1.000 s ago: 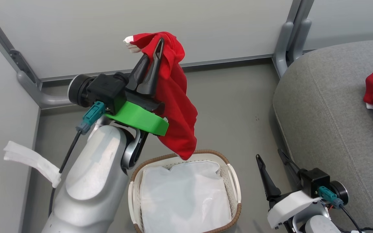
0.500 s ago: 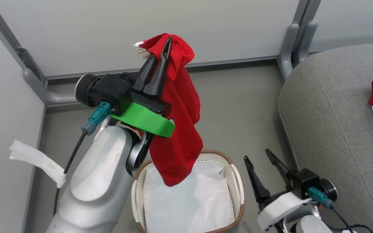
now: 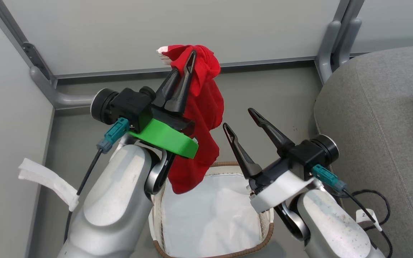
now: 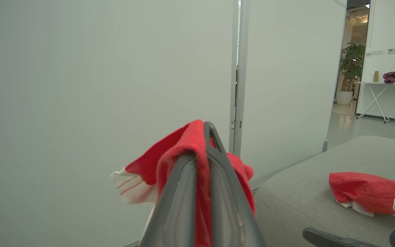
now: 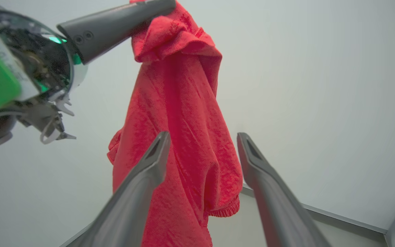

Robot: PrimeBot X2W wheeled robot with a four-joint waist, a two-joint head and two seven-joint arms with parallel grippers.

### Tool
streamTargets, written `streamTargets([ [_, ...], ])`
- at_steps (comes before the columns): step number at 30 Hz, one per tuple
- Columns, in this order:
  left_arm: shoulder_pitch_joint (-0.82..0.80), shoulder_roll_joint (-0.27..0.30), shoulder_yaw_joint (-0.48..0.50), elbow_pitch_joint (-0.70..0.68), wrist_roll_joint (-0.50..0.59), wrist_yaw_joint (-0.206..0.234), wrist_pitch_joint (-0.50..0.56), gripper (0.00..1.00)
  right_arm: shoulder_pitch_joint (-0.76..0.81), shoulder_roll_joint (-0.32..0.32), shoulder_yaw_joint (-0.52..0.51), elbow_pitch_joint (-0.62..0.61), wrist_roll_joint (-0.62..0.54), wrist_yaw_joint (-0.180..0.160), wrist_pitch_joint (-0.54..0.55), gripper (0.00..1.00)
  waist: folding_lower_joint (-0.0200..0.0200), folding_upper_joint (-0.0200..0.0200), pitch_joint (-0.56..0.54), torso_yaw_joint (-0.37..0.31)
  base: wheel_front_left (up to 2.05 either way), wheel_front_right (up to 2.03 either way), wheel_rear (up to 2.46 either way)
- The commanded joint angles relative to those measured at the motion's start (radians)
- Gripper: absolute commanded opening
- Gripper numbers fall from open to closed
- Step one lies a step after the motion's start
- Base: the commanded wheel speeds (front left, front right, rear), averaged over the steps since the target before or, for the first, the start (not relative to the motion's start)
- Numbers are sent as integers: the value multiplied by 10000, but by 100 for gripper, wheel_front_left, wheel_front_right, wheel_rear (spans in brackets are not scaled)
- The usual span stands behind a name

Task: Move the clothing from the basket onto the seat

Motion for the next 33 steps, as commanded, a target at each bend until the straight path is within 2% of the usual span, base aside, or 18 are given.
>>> streamTargets([
  [1,49,-2,-32,41,-76,-22,-35,0,-248,-47,127,104,-99,-14,-18,100,0,0,37,-7,0,0,0],
  [7,22,-13,-88,92,-146,-24,-35,0,-1109,-44,960,590,175,-14,-18,100,0,0,110,0,0,0,0],
  [15,62,-27,-335,-14,-207,-22,-35,0,-1301,-49,1816,641,690,-14,-18,100,0,0,169,114,0,0,0],
  [28,12,-35,-1157,-61,-518,-23,-35,0,-1561,-47,1433,1037,204,-14,-18,100,0,0,151,348,0,0,0],
  [33,-21,-36,-1330,-87,-623,-23,-35,0,-1631,-44,1531,1737,213,-14,-18,100,0,0,134,410,0,0,0],
])
